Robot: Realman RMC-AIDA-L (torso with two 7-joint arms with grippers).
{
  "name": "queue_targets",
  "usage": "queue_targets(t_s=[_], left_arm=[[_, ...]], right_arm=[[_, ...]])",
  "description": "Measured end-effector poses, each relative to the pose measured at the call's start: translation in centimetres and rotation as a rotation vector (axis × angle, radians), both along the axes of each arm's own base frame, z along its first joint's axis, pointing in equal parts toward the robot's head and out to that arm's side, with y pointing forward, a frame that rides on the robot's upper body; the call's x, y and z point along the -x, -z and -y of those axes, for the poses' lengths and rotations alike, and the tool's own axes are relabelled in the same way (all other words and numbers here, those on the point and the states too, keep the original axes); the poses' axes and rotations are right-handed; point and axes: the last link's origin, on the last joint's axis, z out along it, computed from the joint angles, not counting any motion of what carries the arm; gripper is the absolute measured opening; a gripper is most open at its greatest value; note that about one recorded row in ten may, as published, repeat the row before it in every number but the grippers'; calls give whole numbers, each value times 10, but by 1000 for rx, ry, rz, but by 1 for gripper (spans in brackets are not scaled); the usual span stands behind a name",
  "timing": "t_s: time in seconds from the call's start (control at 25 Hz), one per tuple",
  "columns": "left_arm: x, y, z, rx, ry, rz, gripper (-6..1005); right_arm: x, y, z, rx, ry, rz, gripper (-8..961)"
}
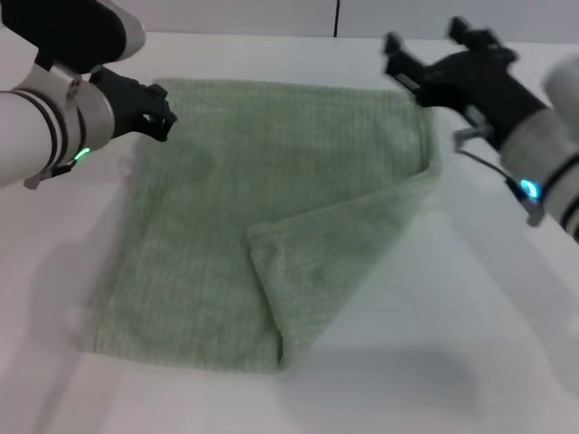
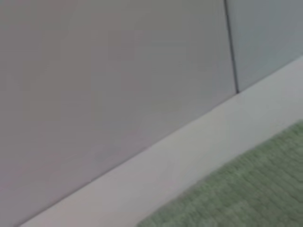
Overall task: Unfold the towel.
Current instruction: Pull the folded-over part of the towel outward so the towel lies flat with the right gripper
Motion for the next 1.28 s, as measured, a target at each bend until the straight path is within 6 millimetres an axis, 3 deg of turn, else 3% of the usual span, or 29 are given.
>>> queue_targets(t_s=[0.16,0.28,0.64,0.96,1.28], left_arm=[[-3,2,-1,22,-6,-12,0],[-8,4,-5,74,-32,-47,2],[-12,3,-10,74,4,-72,5],[-13,-5,-19,104,-125,-8,8],[-4,4,-28,200,-266,-27,10]], right_arm=[[44,1,2,225,10,95,839],[53,1,7,355,58,148,839],[54,-16,5,446,141,162,839],[65,0,18,574,137,233,840],[72,9,28,628,122,282,839]])
